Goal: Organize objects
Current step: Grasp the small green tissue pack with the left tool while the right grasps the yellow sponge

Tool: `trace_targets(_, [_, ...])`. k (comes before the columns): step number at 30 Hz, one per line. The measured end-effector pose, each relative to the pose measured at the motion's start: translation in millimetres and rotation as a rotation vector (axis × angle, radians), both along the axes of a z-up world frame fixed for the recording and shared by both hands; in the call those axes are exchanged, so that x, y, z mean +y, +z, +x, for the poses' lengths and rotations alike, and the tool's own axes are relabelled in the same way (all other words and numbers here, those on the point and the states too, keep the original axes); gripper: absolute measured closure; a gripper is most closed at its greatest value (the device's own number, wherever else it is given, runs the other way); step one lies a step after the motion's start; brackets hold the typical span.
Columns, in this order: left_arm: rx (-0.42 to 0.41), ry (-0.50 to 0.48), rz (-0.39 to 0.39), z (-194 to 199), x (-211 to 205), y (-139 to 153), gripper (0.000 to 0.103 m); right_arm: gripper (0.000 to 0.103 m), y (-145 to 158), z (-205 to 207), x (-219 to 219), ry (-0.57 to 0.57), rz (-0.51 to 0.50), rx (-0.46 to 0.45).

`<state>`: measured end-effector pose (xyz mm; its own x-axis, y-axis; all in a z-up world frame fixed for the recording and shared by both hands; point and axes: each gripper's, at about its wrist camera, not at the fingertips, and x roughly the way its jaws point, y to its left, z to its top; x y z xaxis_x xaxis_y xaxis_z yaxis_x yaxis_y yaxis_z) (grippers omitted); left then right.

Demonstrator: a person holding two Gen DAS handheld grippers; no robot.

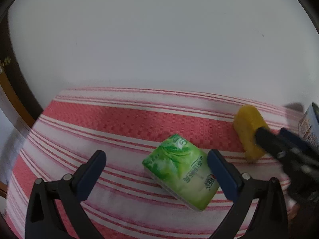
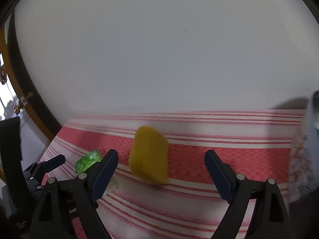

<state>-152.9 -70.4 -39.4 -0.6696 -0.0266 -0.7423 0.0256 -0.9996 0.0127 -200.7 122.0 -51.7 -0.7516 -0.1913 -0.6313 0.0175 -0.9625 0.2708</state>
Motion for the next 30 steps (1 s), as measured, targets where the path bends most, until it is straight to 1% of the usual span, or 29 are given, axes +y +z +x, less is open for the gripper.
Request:
trace_targets(1, [-0.002, 0.005, 0.004, -2.9, 8.2, -4.6, 0.000, 0.013, -3.1, -5.6, -3.5, 0.017, -0.004, -0.025])
trace_targets(4, [0.002, 0.014, 0.006, -2.4, 12.3, -4.2, 0.000, 0.015, -8.2, -14.1, -2.1, 0.024, -0.034, -0.053])
trace_targets(5, [-0.001, 0.020, 0.010, -6.1, 14.2, -2.1, 0.000, 0.020, -10.2, -14.6, 0.3, 0.017, -0.040, -0.059])
trace_targets(6, [-0.015, 0.027, 0.021, -6.2, 15.2, -2.5, 0.000, 0.028, -12.7, -16.0, 3.2, 0.009, -0.042, -0.072])
trace_targets(7, [-0.018, 0.028, 0.027, -7.7, 12.3, -3.0, 0.000, 0.031, -14.0, -17.6, 4.9, 0.009, -0.063, -0.087])
trace_targets(9, [-0.037, 0.029, 0.046, -6.5, 5.8, 0.3, 0.000, 0.045, -18.2, -19.6, 12.2, 0.006, -0.120, -0.115])
trace_targets(10, [-0.058, 0.037, 0.071, -9.4, 0.8, -0.9, 0.000, 0.048, -18.2, -20.3, 13.5, -0.001, -0.106, -0.118])
trace_targets(11, [-0.081, 0.047, 0.110, -8.7, -2.1, -2.1, 0.000, 0.059, -20.4, -25.4, 14.2, -0.003, -0.094, -0.126])
trace_targets(12, [-0.113, 0.059, 0.165, -10.0, -6.2, -4.1, 0.000, 0.064, -21.2, -25.0, 14.1, -0.014, -0.059, -0.129])
trace_targets(13, [-0.148, 0.070, 0.233, -11.7, -10.5, -7.8, 0.000, 0.065, -22.2, -21.2, 16.5, -0.008, -0.060, -0.127])
trace_targets(14, [-0.150, 0.077, 0.260, -11.6, -11.5, -9.0, 0.000, 0.065, -21.7, -20.5, 17.3, -0.008, -0.061, -0.128])
trace_targets(16, [-0.139, 0.064, 0.222, -10.9, -4.8, -8.5, 0.000, 0.065, -20.7, -19.1, 12.6, -0.011, -0.025, -0.128])
trace_targets(18, [-0.137, 0.060, 0.220, -9.8, 2.0, -9.1, 0.000, 0.065, -19.7, -19.6, 6.5, -0.002, 0.012, -0.126])
trace_targets(20, [-0.139, 0.070, 0.218, -8.9, 6.9, -9.1, 0.000, 0.065, -20.5, -20.6, 4.1, 0.002, 0.019, -0.127])
trace_targets(22, [-0.128, 0.079, 0.183, -8.1, 12.9, -10.2, 0.000, 0.066, -22.0, -21.4, 6.8, -0.005, 0.001, -0.127])
trace_targets(25, [-0.090, 0.087, 0.111, -5.2, 24.0, -13.3, 0.002, 0.069, -23.5, -20.6, -0.1, -0.006, 0.013, -0.125])
trace_targets(26, [-0.080, 0.075, 0.094, -4.3, 27.8, -13.3, 0.010, 0.071, -21.0, -18.8, 0.9, -0.003, 0.012, -0.124])
trace_targets(27, [-0.072, 0.051, 0.090, -5.0, 28.2, -12.4, 0.028, 0.072, -20.8, -15.9, 0.5, -0.007, 0.013, -0.122])
trace_targets(28, [-0.059, 0.026, 0.086, -5.4, 29.9, -11.2, 0.036, 0.072, -21.9, -16.2, -3.3, -0.014, 0.013, -0.119])
trace_targets(29, [-0.060, 0.019, 0.081, -9.3, 25.8, -13.4, 0.045, 0.073, -21.3, -13.8, -4.6, -0.016, 0.013, -0.117])
trace_targets(30, [-0.055, 0.024, 0.079, -9.3, 24.9, -13.3, 0.051, 0.073, -21.2, -11.6, -4.5, -0.015, 0.013, -0.114])
